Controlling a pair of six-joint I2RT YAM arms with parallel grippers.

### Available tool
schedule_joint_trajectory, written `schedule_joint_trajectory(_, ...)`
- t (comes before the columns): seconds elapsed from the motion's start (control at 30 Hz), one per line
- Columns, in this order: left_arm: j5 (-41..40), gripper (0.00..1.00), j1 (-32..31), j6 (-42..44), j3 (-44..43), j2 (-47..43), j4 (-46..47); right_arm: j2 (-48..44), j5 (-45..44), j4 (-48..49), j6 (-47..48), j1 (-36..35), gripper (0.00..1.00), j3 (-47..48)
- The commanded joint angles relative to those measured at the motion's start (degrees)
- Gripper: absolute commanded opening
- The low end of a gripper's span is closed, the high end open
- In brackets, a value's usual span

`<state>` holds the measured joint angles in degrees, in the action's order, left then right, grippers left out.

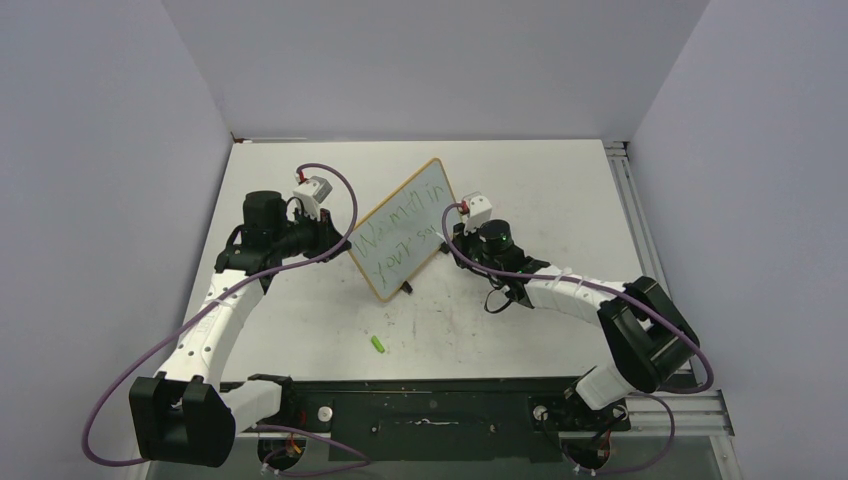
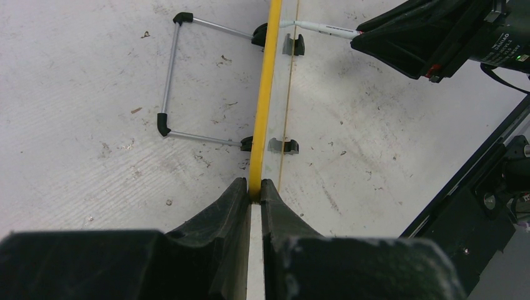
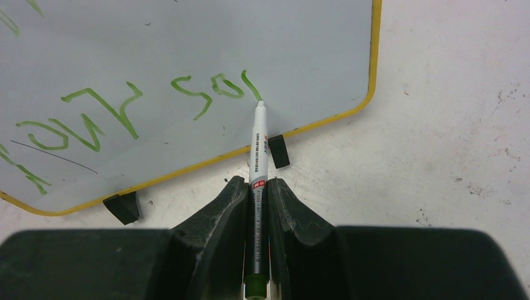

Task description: Write a sentence on the whiteboard

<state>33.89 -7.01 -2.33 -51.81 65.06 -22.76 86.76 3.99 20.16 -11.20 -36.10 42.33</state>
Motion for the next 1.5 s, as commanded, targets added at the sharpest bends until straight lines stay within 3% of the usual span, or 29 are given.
schedule_joint_trajectory(0.0,-1.02,0.0,0.19,2.04,-0.91,0.36,-2.55,0.66,-1.27,1.41,-0.66,-0.53,0.05,-0.11)
schedule_joint_trajectory(0.73,-0.84,0.0,0.17,2.03,-0.89,0.39,-2.46,0.0,-2.85,2.78,0.83,-0.47,0.05,6.0)
schedule_joint_trajectory(1.47,-0.91,0.0,0.16,2.06,-0.89,0.31,-2.61,1.46,-3.52,0.89,-0.66,-0.67,0.05,1.29)
